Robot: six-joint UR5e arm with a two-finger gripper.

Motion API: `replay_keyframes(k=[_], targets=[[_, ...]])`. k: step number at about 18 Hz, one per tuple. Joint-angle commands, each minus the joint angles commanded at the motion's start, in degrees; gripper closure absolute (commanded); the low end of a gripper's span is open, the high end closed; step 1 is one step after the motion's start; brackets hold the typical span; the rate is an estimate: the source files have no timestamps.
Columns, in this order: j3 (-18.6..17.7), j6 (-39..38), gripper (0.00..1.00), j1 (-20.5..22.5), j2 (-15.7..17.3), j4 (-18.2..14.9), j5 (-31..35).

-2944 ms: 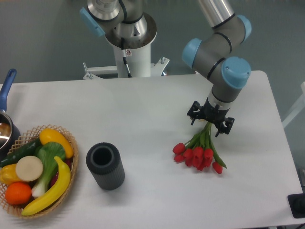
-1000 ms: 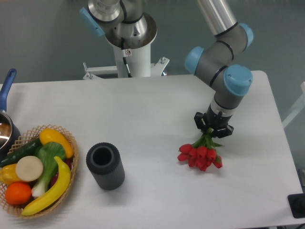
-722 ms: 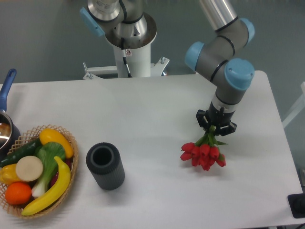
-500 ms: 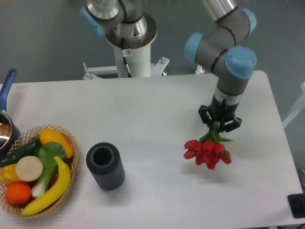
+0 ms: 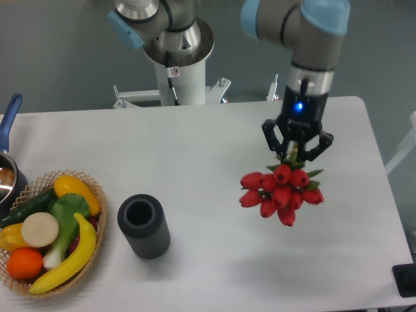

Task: Pick up the flowers from the table
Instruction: 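Lift the grasped tulip bunch up off the table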

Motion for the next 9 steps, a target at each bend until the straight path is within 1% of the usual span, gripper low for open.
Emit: replay_keyframes(k=[3,6,9], targets=[[1.76,-0.09,0.78,0.00,-0.09,0.00,-7.73],[1.76,-0.09,0.78,0.61,-0.26,0.09,-14.50],[0.98,-0.09,0.78,0.88,-0.88,0.09,-18.82]])
